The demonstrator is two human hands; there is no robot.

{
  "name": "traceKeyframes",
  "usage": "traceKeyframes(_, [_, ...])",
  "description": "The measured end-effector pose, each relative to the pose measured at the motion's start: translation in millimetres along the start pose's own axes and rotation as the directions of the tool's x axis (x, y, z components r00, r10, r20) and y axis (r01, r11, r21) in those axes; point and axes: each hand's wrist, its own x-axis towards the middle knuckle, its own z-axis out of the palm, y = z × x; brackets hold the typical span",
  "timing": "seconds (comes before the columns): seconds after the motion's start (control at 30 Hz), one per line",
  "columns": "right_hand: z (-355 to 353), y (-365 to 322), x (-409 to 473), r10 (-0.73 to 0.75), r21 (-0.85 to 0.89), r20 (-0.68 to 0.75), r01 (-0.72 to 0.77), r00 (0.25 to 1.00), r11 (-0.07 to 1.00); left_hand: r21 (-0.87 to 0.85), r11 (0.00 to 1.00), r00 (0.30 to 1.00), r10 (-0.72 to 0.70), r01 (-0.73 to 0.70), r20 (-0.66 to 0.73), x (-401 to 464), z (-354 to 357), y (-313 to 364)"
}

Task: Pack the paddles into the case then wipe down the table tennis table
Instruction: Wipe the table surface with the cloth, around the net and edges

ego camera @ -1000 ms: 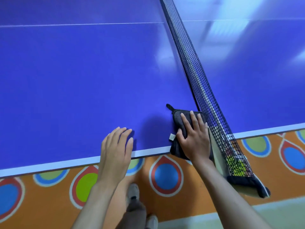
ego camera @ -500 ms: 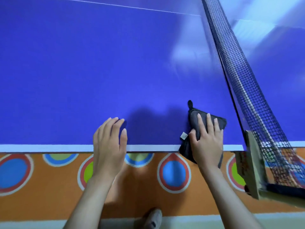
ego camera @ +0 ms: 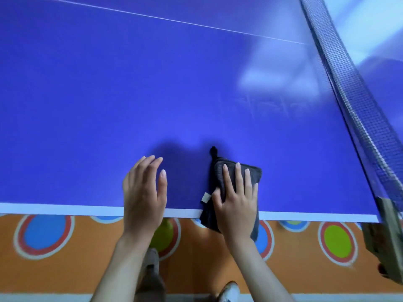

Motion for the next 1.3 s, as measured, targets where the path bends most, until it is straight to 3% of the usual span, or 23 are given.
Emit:
traceKeyframes(0.3, [17, -114, -7, -0.098, -0.017, 0.076, 0.099, 0.992, 0.995, -0.018, 1.0, 0.997, -0.018, 0.016, -0.077, 28, -30, -56])
traceKeyframes(0.77, [40, -123, 80, -0.145, 0.133, 0.106, 0.131, 0.984, 0.982, 0.021, 0.999, 0.999, 0.03, -0.03, -0.014, 45, -24, -46])
traceKeyframes(1.03, [31, -52, 99, -0.116, 0.17, 0.133, 0.092, 0.984, 0.981, 0.032, 0.996, 0.996, 0.082, -0.083, 0.028, 56, 26, 13])
traceKeyframes(1.3, [9, 101, 129, -0.06, 0.143, 0.11, 0.044, 0.992, 0.989, -0.002, 0.995, 0.992, 0.104, -0.104, 0.07, 56, 101, 119])
